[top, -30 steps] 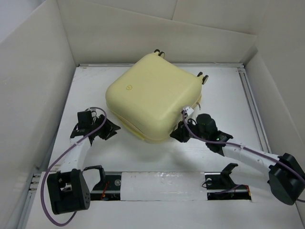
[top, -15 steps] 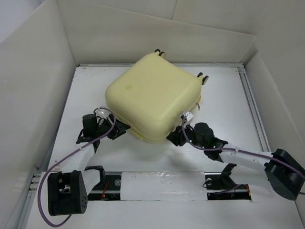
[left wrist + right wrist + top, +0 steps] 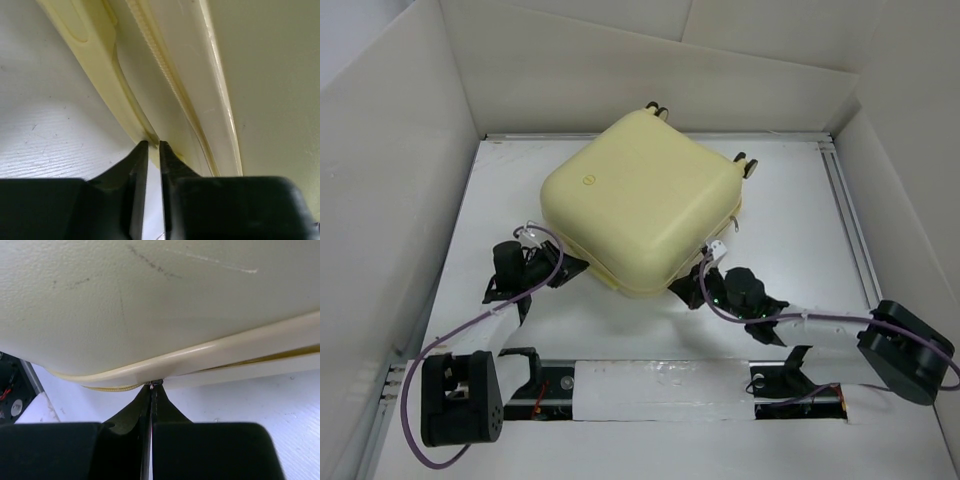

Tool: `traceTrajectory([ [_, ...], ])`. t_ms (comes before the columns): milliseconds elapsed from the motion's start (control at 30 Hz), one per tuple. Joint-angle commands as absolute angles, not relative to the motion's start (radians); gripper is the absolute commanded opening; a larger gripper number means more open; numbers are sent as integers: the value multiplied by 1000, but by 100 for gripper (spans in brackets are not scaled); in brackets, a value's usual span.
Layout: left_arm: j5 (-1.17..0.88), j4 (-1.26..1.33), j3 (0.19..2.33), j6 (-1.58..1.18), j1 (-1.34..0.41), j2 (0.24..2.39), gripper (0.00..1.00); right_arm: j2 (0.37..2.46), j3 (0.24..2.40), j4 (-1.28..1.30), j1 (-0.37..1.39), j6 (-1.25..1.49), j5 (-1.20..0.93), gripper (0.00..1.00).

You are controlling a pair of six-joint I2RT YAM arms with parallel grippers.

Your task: Pack the luggage

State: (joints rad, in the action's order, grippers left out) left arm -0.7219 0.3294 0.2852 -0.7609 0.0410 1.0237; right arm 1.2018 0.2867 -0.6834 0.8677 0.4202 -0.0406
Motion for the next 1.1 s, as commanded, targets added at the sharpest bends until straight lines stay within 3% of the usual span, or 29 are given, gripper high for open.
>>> traceTrajectory([
  [0,-759,434,285,-770,22,1023,9,1132,288,-844,894,457,108,0],
  [33,-747,446,285,-770,-4,1023,0,1105,288,-807,908,457,130,0],
  [233,-332,558,316,-895,-479,1021,0,760,279,-404,926,457,204,0],
  [400,-137,653,359,-1008,-672,1055,0,471,288,-55,927,482,164,0],
  [567,82,684,428,-1032,-873,1126,0,407,337,112,980,616,83,0],
  [733,49,846,430,-1052,-905,1265,0,480,392,155,1097,675,87,0],
  [933,-5,959,431,-1062,-905,1360,0,773,462,5,1185,684,103,0],
  [1067,-54,1015,457,-1078,-905,1402,0,935,613,-8,1316,747,381,0],
])
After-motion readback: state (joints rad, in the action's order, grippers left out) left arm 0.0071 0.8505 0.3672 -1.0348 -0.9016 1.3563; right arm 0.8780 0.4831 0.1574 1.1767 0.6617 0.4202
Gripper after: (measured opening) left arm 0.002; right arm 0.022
